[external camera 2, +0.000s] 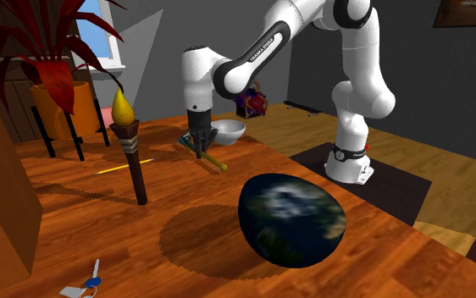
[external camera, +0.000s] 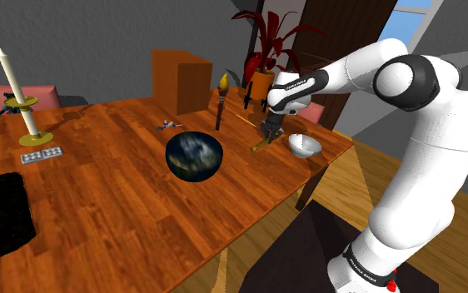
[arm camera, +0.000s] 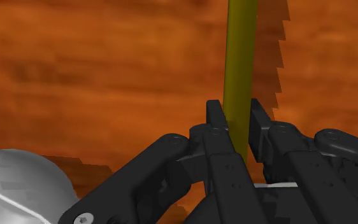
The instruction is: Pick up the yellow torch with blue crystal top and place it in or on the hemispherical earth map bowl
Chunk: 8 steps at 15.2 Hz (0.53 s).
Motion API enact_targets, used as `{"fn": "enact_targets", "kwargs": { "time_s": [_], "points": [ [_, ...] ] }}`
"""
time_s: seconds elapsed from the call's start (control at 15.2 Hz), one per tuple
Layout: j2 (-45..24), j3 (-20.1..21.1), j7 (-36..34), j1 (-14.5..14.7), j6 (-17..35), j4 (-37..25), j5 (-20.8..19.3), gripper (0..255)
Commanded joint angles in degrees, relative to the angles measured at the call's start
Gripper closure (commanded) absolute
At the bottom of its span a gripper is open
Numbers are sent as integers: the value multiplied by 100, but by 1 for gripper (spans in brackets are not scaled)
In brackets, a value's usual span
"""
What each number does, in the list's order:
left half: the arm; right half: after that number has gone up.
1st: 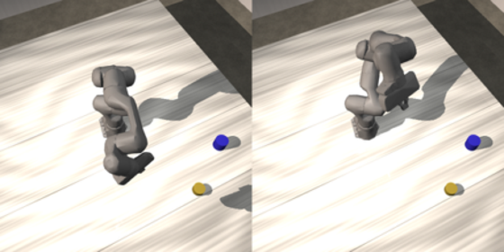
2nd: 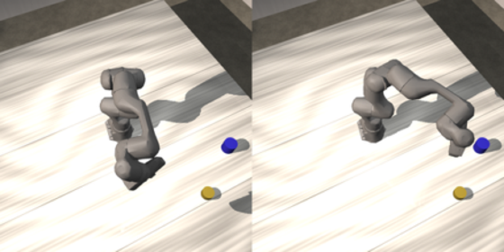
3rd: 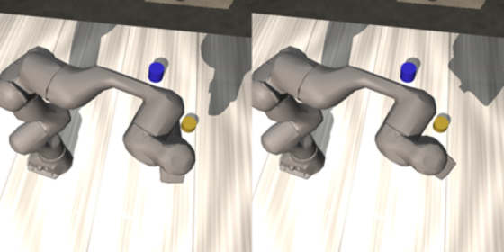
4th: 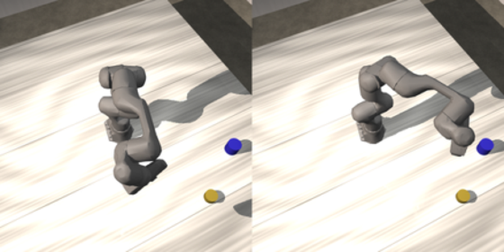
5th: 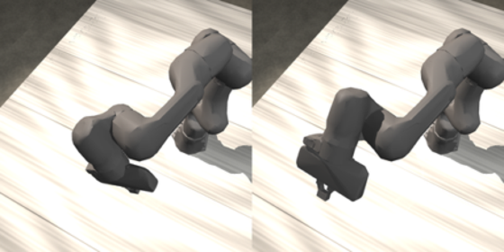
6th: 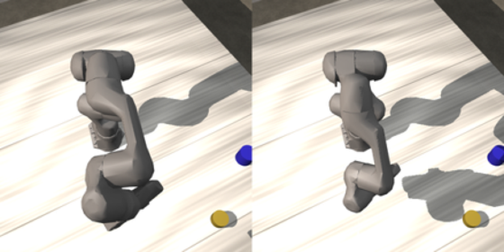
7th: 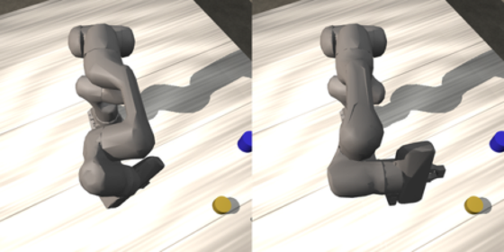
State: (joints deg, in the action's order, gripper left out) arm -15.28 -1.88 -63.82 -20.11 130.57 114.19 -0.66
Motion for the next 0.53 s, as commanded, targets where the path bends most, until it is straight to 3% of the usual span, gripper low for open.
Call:
{"fn": "enact_targets", "kwargs": {
  "time_s": [0.0,0.46],
  "points": [
    [84,-2,7,-2,-111,-28,-1,255],
    [346,-3,9,1,-590,-245,-6,255]
  ]
}}
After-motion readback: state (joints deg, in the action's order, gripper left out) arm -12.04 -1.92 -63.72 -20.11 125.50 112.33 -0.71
